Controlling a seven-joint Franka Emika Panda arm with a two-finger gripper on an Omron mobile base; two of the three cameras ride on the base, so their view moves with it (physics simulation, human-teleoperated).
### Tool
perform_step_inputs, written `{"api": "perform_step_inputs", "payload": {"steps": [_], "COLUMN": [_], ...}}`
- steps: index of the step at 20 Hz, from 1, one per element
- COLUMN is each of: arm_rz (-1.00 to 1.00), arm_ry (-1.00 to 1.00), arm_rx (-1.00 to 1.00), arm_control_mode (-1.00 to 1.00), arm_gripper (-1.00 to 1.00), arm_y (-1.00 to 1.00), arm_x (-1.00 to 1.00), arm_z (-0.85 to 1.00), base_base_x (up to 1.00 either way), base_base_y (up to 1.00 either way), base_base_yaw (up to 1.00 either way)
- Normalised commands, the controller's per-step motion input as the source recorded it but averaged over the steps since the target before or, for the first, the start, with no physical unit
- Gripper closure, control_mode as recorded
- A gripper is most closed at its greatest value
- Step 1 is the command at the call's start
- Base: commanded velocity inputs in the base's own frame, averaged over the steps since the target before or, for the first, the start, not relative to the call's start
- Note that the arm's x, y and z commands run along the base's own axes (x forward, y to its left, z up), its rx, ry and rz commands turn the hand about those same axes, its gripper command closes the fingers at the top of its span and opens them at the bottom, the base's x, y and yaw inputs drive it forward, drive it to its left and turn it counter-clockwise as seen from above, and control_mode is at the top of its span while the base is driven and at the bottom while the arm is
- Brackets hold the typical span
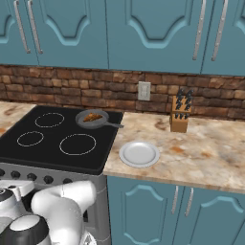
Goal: Pick the croissant and place it on the pan. Then turn on the stove to warm the croissant.
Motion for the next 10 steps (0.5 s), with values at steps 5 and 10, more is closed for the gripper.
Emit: {"api": "perform_step_inputs", "payload": {"steps": [5,10], "arm_rz": [-0.01,-0.02], "arm_ry": [0.00,0.00], "arm_rx": [0.00,0.00], "arm_control_mode": [-1.00,-1.00], "arm_gripper": [-1.00,-1.00], "arm_y": [0.27,0.18], "arm_x": [0.33,0.28], "arm_z": [-0.28,-0.34], "base_base_x": [0.00,0.00], "base_base_y": [0.00,0.00], "base_base_yaw": [0.00,0.00]}}
